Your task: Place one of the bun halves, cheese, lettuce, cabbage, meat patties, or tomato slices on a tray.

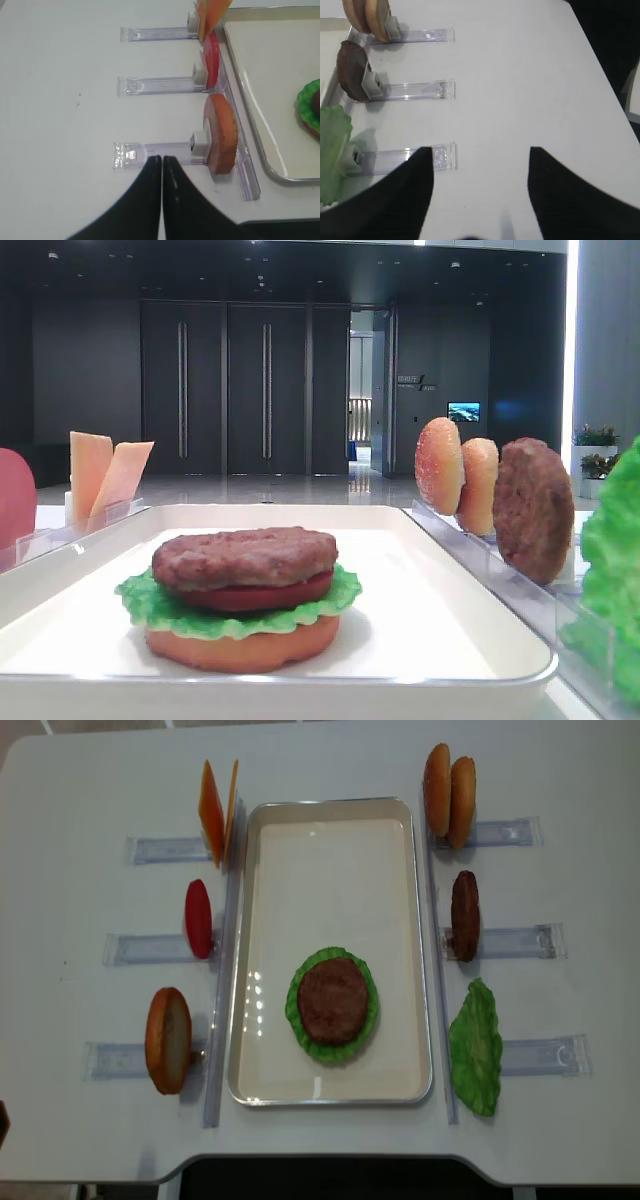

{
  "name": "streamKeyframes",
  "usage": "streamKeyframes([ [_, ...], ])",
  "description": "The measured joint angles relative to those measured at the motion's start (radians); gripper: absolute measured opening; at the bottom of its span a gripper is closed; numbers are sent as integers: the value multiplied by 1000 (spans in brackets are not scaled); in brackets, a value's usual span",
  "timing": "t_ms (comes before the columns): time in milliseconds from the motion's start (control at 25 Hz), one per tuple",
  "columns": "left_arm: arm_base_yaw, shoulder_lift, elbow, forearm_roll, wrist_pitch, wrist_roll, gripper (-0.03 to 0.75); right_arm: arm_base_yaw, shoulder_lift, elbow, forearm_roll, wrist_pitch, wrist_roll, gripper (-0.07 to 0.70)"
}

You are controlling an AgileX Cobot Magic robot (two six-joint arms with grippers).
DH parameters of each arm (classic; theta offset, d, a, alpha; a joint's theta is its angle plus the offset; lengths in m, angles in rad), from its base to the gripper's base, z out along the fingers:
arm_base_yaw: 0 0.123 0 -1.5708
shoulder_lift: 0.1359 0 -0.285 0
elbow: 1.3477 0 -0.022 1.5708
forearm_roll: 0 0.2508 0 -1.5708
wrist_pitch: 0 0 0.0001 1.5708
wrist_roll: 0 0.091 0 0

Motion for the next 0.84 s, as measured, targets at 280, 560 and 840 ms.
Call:
streamKeyframes([
  [280, 0, 0, 0, 0, 0, 0, 0, 0, 0, 15, 24, -28, -23, 400],
  [560, 0, 0, 0, 0, 0, 0, -1, 0, 0, 16, 24, -30, -24, 400],
  [840, 0, 0, 0, 0, 0, 0, -1, 0, 0, 16, 24, -30, -26, 400],
])
